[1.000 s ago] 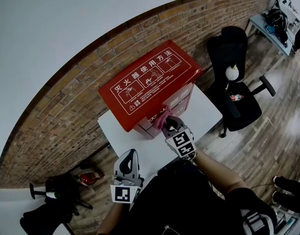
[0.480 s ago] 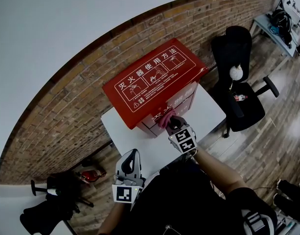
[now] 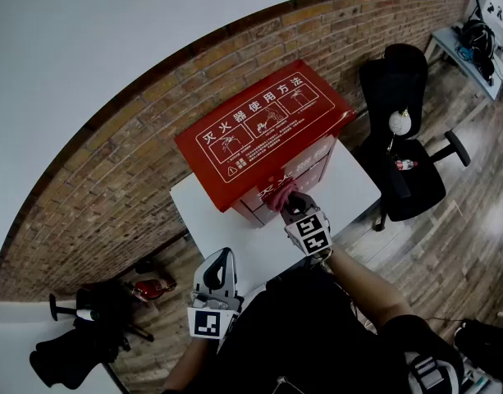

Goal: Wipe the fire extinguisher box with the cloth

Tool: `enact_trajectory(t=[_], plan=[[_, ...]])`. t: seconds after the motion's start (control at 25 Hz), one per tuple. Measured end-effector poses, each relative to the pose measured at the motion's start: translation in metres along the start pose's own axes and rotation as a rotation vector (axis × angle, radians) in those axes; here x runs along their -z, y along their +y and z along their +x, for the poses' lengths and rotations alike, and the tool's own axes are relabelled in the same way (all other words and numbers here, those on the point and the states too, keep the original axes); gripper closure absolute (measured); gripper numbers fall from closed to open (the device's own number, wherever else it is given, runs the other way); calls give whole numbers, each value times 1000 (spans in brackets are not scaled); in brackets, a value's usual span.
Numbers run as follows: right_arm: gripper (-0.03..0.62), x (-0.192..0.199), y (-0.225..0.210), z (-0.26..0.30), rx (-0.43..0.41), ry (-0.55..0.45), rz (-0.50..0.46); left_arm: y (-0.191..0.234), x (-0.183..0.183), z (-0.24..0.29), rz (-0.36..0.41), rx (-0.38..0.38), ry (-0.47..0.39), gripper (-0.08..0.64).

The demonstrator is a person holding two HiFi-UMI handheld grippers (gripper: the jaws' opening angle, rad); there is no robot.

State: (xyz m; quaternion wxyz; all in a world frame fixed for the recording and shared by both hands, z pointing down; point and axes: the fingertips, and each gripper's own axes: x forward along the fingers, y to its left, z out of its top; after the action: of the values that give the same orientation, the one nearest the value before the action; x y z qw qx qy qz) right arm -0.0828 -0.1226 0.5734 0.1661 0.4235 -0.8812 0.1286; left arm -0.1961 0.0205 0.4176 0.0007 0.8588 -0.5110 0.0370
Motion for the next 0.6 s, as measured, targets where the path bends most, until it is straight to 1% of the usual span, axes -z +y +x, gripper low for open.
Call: enact_trajectory(t=[0.2,0.4,0.6], plan=[[529,10,0,3,1,25,7,0,2,0,-7,2,2,511],[528,19,-1,8,-1,29,1,1,3,1,-9,2,4,511],[529,42,-4,16,1,61,15,3,7,-2,-9,-8,22,511]])
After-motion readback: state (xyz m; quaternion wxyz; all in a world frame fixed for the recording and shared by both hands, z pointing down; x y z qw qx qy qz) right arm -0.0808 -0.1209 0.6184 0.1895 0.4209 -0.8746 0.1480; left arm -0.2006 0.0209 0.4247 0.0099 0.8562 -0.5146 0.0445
